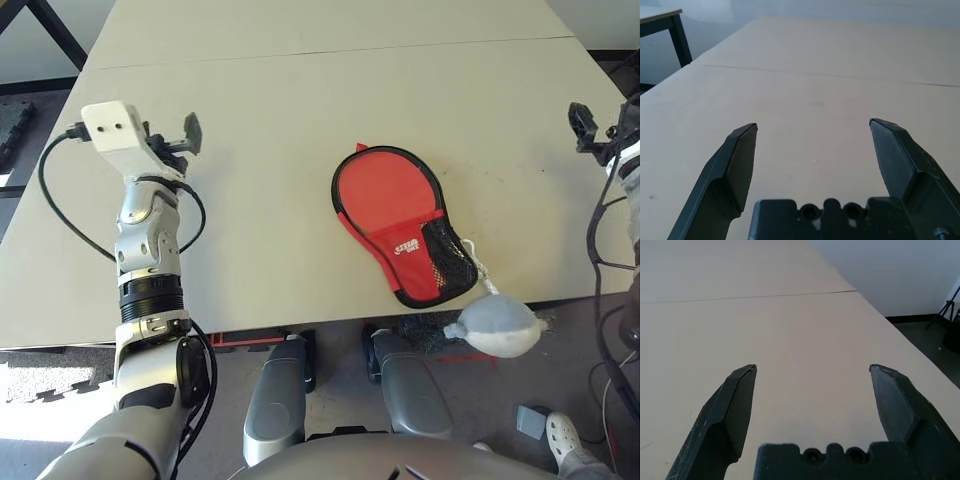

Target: Store the ping-pong paddle in its case and zip it.

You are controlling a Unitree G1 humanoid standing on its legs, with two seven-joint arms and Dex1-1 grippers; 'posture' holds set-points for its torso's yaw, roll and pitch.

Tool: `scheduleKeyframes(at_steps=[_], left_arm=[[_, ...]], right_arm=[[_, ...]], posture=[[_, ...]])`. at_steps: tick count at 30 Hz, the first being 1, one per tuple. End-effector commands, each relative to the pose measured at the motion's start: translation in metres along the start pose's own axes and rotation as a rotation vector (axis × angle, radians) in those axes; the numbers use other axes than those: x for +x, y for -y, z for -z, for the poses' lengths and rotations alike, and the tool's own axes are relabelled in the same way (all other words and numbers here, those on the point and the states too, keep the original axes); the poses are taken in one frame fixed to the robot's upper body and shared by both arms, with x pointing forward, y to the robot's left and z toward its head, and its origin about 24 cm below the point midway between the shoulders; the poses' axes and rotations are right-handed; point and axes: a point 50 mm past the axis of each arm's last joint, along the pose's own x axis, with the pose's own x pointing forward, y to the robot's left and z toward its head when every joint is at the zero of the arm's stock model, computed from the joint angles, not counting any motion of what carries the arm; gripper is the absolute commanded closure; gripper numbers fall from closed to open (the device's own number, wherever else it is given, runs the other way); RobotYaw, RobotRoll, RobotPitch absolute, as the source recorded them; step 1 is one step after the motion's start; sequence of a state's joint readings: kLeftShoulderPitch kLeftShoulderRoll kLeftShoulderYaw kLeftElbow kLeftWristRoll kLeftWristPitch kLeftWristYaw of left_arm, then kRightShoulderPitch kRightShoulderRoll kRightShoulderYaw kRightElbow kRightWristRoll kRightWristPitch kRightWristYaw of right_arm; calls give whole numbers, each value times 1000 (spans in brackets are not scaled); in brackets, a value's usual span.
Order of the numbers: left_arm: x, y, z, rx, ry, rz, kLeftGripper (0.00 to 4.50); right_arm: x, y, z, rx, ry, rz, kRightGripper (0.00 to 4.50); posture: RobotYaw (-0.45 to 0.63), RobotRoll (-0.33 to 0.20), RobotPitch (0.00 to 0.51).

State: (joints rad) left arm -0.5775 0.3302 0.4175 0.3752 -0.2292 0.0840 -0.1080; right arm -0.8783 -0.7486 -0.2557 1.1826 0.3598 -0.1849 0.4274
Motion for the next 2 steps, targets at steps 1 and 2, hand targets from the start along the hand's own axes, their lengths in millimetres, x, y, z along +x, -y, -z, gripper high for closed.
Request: scheduleKeyframes(at_steps=[1, 2], left_arm=[[-3, -10, 8, 24, -10, -47, 0], [-3, -11, 9, 25, -10, -48, 0]], right_arm=[[-4, 2, 11, 9, -24, 30, 16], [-3, 1, 12, 10, -25, 29, 16]], posture=[[58, 0, 189], [60, 0, 187]])
